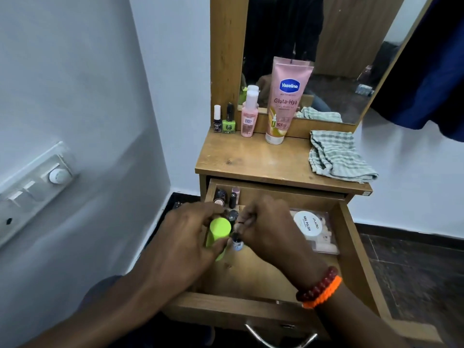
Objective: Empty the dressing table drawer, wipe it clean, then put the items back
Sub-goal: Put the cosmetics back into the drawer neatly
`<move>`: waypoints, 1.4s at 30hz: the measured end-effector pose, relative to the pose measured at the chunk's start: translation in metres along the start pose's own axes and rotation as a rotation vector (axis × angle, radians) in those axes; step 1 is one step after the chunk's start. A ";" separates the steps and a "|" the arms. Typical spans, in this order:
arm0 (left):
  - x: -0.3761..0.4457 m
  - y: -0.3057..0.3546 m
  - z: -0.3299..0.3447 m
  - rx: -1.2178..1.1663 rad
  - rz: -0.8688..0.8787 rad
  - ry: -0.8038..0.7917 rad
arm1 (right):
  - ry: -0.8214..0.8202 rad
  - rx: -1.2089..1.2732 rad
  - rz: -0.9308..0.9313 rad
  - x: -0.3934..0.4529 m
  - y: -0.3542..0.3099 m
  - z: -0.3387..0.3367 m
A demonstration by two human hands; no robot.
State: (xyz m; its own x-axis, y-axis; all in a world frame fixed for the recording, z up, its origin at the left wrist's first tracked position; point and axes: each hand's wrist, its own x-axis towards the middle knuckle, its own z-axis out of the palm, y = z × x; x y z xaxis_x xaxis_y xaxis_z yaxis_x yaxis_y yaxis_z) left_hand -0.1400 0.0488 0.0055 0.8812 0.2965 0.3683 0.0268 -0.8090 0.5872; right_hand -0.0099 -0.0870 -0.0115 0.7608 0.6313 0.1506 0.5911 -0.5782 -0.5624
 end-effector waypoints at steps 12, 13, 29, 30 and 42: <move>-0.002 -0.029 0.028 0.116 -0.072 -0.069 | -0.047 -0.018 -0.030 -0.002 0.001 0.029; -0.002 -0.029 0.029 0.122 -0.074 -0.070 | -0.047 -0.018 -0.029 -0.002 0.002 0.030; 0.032 -0.023 0.003 0.079 -0.024 0.006 | -0.086 0.058 0.042 0.013 -0.002 -0.021; 0.047 -0.024 -0.002 0.078 -0.029 0.038 | -0.080 0.063 0.043 0.024 -0.005 -0.029; 0.240 -0.063 0.003 0.313 0.012 0.285 | 0.255 -0.291 -0.204 0.188 -0.038 -0.043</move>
State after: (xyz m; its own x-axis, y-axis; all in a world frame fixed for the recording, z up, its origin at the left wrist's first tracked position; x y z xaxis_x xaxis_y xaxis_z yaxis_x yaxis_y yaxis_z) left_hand 0.0714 0.1693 0.0547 0.7175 0.3790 0.5845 0.1980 -0.9154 0.3505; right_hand 0.1225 0.0318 0.0729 0.6412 0.6209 0.4509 0.7590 -0.5999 -0.2532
